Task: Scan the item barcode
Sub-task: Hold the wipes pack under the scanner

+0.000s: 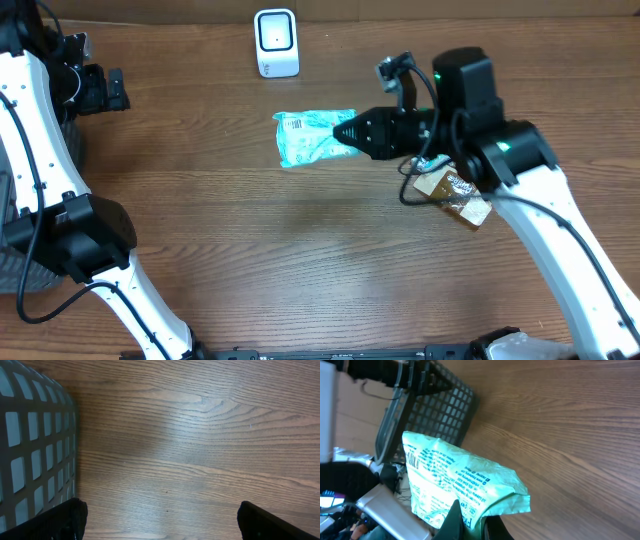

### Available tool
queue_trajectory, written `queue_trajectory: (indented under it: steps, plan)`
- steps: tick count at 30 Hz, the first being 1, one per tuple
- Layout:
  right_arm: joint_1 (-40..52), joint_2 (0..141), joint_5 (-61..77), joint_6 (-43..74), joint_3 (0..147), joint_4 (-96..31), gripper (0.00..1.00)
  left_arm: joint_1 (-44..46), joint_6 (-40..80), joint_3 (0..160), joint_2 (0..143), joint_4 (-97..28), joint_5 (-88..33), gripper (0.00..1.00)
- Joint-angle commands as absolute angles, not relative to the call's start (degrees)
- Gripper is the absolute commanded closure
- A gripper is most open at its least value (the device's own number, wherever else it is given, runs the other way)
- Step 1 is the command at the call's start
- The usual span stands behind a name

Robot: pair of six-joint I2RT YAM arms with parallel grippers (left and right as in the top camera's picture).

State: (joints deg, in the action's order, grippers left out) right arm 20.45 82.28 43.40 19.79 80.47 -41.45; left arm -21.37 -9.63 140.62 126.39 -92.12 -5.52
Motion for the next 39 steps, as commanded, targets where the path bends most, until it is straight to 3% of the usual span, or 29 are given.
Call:
queue_trajectory:
  steps: [1, 9, 16, 23, 30, 39]
  plan:
    - [20.56, 79.83, 40.64, 19.46, 81.03, -42.85, 0.96, -20.86, -10.09, 141.69, 125.45, -92.07, -5.78, 0.0]
    - [22.63, 81.76, 26.04, 19.46, 83.11, -43.35, 0.96, -20.86, -10.09, 141.69, 125.45, -92.07, -5.76, 0.0]
    - [28.73, 93.51, -0.58, 13.19, 98.32, -40.03, 0.96, -20.86, -10.09, 141.69, 125.45, -92.07, -5.78, 0.0]
    - [33.87, 107.15, -29.28, -11.27, 99.29, -11.16, 0.96, -20.86, -10.09, 141.69, 125.45, -92.07, -5.78, 0.0]
    - [34.06, 121.08, -30.0, -48.93, 99.29, 14.17, 0.96, -20.86, -10.09, 141.69, 125.45, -92.07, -5.76, 0.0]
    - [34.02, 135.35, -25.23, -66.81, 100.4, 34.26, 0.96, -20.51, -10.09, 141.69, 125.45, -92.07, -5.76, 0.0]
